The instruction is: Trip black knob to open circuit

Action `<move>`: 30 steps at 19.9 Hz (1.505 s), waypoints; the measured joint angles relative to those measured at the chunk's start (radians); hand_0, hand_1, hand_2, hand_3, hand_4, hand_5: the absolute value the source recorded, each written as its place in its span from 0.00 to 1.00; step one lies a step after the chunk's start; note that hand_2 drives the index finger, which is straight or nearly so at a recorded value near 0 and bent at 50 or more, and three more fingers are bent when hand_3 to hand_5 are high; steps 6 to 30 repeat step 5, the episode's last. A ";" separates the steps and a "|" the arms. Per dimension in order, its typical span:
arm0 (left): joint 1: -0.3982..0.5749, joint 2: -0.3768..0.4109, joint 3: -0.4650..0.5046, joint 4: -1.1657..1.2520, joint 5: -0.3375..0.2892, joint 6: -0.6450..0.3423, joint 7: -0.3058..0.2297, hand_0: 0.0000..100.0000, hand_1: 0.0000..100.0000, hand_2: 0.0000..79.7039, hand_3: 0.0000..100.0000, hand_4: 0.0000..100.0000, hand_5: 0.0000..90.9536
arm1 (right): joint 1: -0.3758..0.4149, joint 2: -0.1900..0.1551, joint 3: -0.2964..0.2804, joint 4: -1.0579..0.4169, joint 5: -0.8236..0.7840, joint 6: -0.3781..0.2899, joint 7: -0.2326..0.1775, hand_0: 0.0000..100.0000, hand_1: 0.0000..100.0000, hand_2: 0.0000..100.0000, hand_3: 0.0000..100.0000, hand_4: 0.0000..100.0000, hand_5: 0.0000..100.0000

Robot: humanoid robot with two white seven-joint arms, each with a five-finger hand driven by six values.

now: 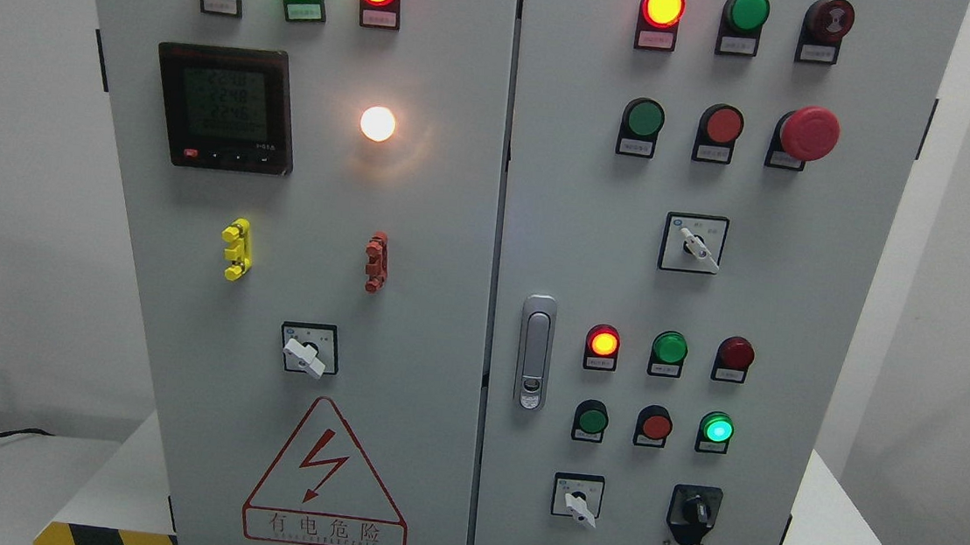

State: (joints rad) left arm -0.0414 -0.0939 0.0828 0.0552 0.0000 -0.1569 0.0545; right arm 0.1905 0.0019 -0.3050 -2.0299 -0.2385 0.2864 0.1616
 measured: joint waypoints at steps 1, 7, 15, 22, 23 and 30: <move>0.000 0.000 0.000 0.000 0.000 0.000 0.000 0.12 0.39 0.00 0.00 0.00 0.00 | 0.001 0.000 -0.001 -0.003 -0.001 0.000 0.001 0.00 0.00 0.16 0.25 0.24 0.24; 0.000 0.000 0.000 0.000 0.000 0.000 0.000 0.12 0.39 0.00 0.00 0.00 0.00 | 0.003 -0.001 -0.005 -0.013 -0.002 0.000 0.004 0.00 0.00 0.16 0.26 0.24 0.24; 0.000 0.000 0.000 0.000 0.000 0.000 0.000 0.12 0.39 0.00 0.00 0.00 0.00 | 0.003 -0.001 -0.005 -0.013 -0.002 0.000 0.004 0.00 0.00 0.16 0.26 0.24 0.24; 0.000 0.000 0.000 0.000 0.000 0.000 0.000 0.12 0.39 0.00 0.00 0.00 0.00 | 0.003 -0.001 -0.005 -0.013 -0.002 0.000 0.004 0.00 0.00 0.16 0.26 0.24 0.24; 0.000 0.000 0.000 0.000 0.000 0.000 0.000 0.12 0.39 0.00 0.00 0.00 0.00 | 0.003 -0.001 -0.005 -0.013 -0.002 0.000 0.004 0.00 0.00 0.16 0.26 0.24 0.24; 0.000 0.000 0.000 0.000 0.000 0.000 0.000 0.12 0.39 0.00 0.00 0.00 0.00 | 0.003 -0.001 -0.005 -0.013 -0.002 0.000 0.004 0.00 0.00 0.16 0.26 0.24 0.24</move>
